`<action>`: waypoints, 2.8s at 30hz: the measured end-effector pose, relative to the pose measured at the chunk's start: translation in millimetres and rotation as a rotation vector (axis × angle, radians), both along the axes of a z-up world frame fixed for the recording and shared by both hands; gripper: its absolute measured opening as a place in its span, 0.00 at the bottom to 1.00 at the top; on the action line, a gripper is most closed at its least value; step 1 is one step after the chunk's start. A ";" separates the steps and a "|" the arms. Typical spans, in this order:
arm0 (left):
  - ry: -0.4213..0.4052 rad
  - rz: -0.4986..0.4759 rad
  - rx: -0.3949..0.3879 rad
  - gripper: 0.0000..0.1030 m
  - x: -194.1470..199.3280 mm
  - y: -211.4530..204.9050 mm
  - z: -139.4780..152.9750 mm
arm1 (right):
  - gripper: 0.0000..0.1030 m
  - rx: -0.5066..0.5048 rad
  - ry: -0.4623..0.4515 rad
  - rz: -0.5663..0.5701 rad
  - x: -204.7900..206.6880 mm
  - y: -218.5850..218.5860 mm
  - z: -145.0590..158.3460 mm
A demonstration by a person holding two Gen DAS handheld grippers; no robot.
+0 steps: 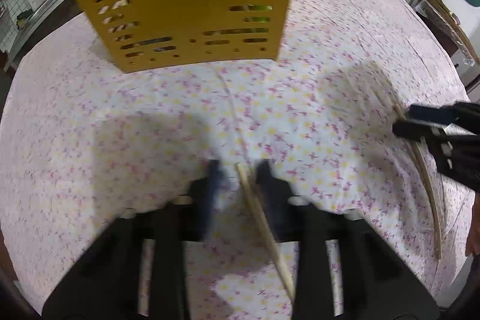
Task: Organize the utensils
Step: 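Close the left gripper on a chopstick while the right gripper closes on another chopstick, then carry both chopsticks over the yellow holder and lower them in, then open both grippers and pull them back from the holder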
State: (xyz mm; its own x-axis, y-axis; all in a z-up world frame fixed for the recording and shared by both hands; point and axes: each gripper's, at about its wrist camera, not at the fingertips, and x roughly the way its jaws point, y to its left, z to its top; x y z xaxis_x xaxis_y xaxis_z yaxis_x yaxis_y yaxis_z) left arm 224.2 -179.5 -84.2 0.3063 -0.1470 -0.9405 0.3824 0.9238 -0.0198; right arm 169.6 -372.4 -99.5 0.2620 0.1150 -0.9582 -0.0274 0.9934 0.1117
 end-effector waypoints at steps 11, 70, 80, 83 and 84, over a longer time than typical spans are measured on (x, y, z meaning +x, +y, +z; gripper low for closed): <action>0.035 -0.053 -0.016 0.03 -2.6 17.6 1.4 | 0.58 -0.089 0.101 0.099 12.0 16.3 -14.9; -1.004 0.051 -0.502 0.03 106.2 55.8 225.3 | 0.06 0.031 -0.995 0.023 87.5 90.9 199.1; -1.059 0.043 -0.487 0.03 116.8 45.7 224.1 | 0.06 0.078 -0.975 0.004 96.6 89.3 178.2; -1.015 0.054 -0.481 0.03 122.0 48.4 198.3 | 0.06 0.068 -0.934 0.019 98.6 92.7 157.5; -1.001 0.056 -0.482 0.03 122.5 50.5 190.8 | 0.06 0.065 -0.930 0.020 98.2 93.6 153.8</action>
State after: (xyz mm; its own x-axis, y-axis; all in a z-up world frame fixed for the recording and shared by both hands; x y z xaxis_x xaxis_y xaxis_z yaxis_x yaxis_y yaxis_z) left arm 346.7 -129.0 106.6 0.9126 -0.3930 -0.1126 0.3849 0.9188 -0.0871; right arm 267.7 -278.8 54.3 0.9183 0.1741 -0.3556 -0.1511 0.9842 0.0918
